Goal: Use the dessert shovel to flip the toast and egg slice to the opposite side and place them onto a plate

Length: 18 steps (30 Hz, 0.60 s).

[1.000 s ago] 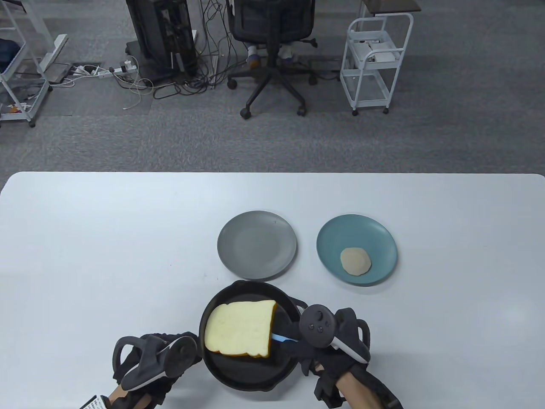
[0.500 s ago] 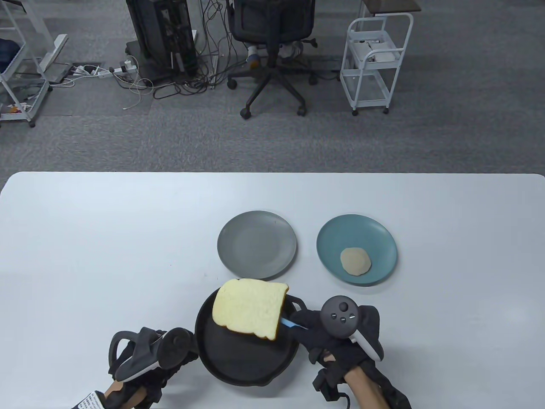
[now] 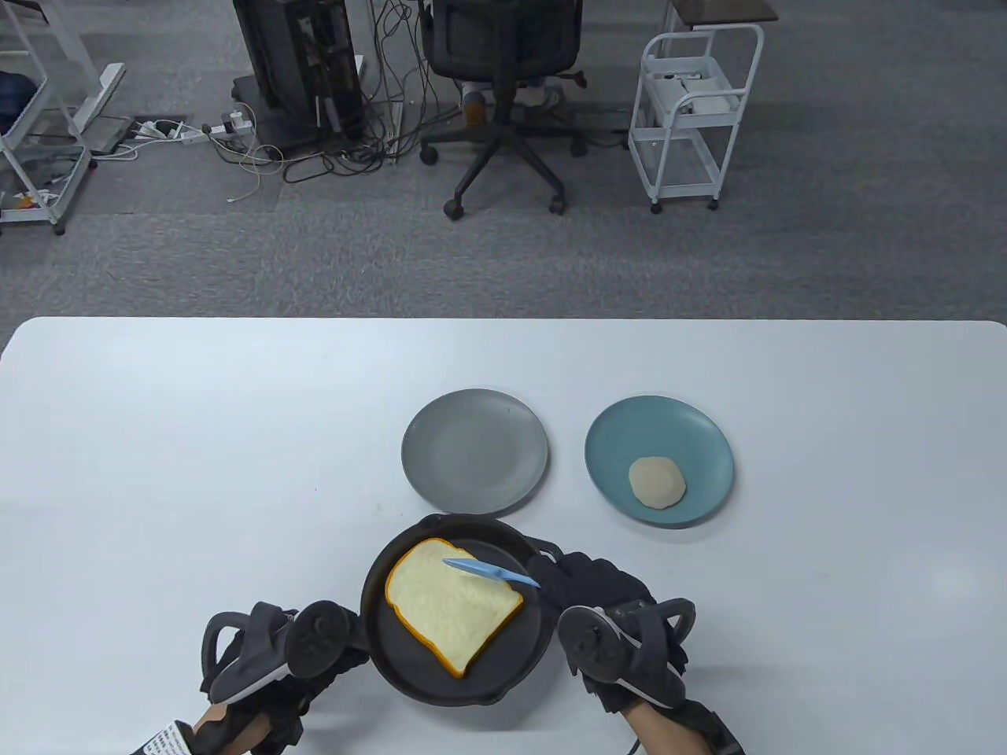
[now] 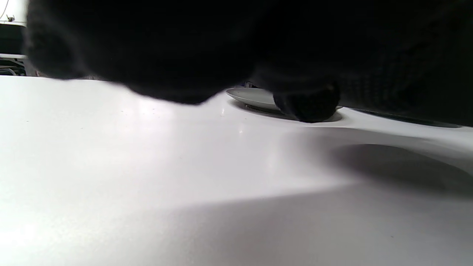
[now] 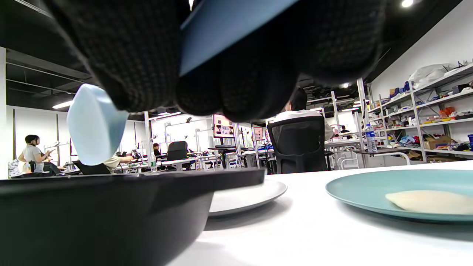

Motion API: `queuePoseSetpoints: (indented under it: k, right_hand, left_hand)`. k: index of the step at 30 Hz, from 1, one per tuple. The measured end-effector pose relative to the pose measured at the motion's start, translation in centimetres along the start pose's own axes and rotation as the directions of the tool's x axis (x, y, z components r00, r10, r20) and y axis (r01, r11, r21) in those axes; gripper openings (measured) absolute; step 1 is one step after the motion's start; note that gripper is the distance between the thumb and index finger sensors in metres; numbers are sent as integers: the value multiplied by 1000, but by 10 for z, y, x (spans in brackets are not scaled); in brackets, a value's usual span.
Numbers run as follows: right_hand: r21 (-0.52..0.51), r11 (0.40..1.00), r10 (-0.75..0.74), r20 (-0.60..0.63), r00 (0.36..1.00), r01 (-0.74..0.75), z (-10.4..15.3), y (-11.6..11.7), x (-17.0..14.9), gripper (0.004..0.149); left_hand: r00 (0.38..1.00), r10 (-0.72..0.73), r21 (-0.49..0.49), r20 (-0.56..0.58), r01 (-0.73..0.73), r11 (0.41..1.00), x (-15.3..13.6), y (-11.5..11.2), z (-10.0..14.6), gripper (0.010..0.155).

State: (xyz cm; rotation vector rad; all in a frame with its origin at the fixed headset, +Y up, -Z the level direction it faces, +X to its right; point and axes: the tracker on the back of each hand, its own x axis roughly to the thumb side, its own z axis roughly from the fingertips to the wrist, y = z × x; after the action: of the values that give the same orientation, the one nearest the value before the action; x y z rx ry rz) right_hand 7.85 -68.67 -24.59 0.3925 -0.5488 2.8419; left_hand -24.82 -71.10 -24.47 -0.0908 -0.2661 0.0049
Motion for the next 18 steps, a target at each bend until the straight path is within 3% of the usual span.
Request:
queuePoseSetpoints:
  k: [10, 18]
  right_hand:
    - [25, 1000, -15, -20, 1000, 15, -1, -3, -1, 44]
    - [94, 995, -35, -102, 994, 45, -5, -21, -11, 45]
  left_hand:
    - [1000, -21, 55, -15, 22, 998, -2, 2, 0, 45]
    - [996, -50, 103, -75, 58, 993, -11, 5, 0, 45]
